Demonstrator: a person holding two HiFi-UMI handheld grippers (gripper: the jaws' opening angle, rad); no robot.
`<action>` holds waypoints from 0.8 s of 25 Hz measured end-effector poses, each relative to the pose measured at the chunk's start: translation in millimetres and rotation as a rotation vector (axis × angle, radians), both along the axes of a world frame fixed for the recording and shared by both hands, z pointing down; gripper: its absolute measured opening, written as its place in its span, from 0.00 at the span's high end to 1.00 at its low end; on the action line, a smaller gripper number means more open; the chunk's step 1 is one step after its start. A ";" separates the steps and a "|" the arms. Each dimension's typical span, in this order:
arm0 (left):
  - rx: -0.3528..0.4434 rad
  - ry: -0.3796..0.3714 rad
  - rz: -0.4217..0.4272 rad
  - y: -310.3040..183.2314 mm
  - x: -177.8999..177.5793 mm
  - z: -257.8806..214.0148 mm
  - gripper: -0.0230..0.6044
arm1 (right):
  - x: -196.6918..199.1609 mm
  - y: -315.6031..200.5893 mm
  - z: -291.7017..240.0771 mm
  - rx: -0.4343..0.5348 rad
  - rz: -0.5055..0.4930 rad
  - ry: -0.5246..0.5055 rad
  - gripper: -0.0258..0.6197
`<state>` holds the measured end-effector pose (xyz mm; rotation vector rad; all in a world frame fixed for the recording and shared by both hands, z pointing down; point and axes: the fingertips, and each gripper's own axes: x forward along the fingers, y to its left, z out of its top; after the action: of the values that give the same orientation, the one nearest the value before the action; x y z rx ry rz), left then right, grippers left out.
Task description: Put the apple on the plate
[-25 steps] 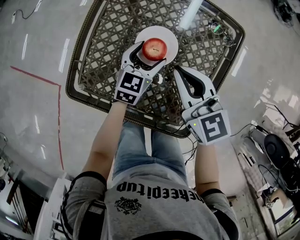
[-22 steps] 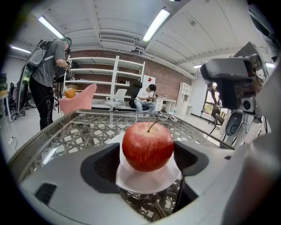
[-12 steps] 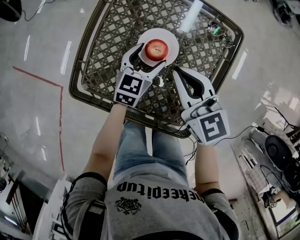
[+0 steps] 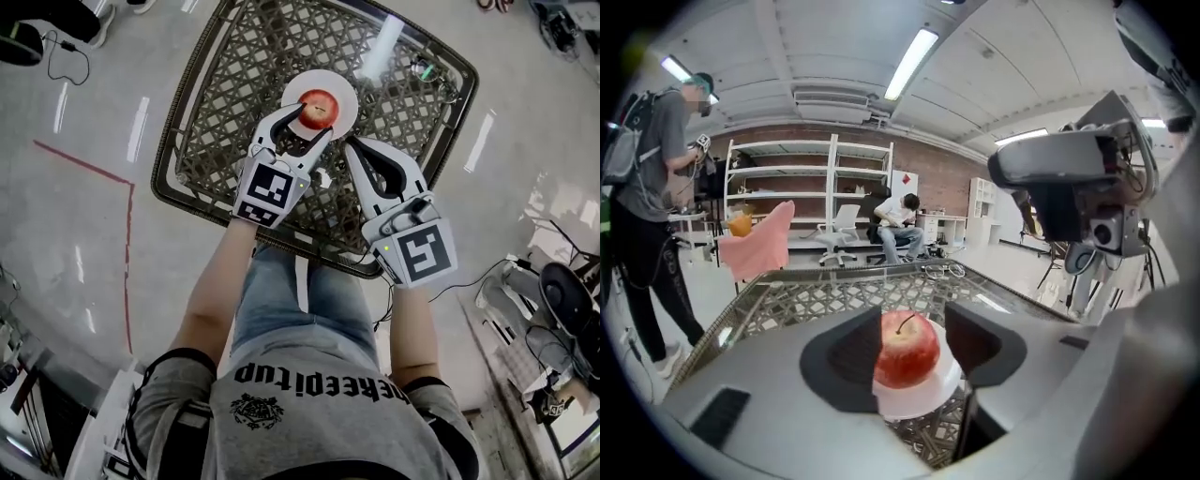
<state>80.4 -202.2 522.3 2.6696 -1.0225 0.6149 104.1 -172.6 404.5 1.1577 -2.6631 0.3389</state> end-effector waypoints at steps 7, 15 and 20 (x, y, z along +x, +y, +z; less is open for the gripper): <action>0.058 -0.010 -0.004 3.7 -8.0 -33.5 0.94 | -5.4 4.2 -19.7 0.025 0.010 0.003 0.96; 0.080 0.050 0.024 13.4 -12.9 -79.6 0.95 | -14.6 9.4 -39.7 0.052 0.020 0.008 0.96; 0.110 0.116 0.067 23.6 -13.5 -122.6 0.95 | -19.7 13.7 -54.1 0.068 0.035 0.012 0.96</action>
<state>66.9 -178.6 399.7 2.8075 -0.9650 0.4212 84.4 -158.9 350.4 1.2234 -2.6653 0.2484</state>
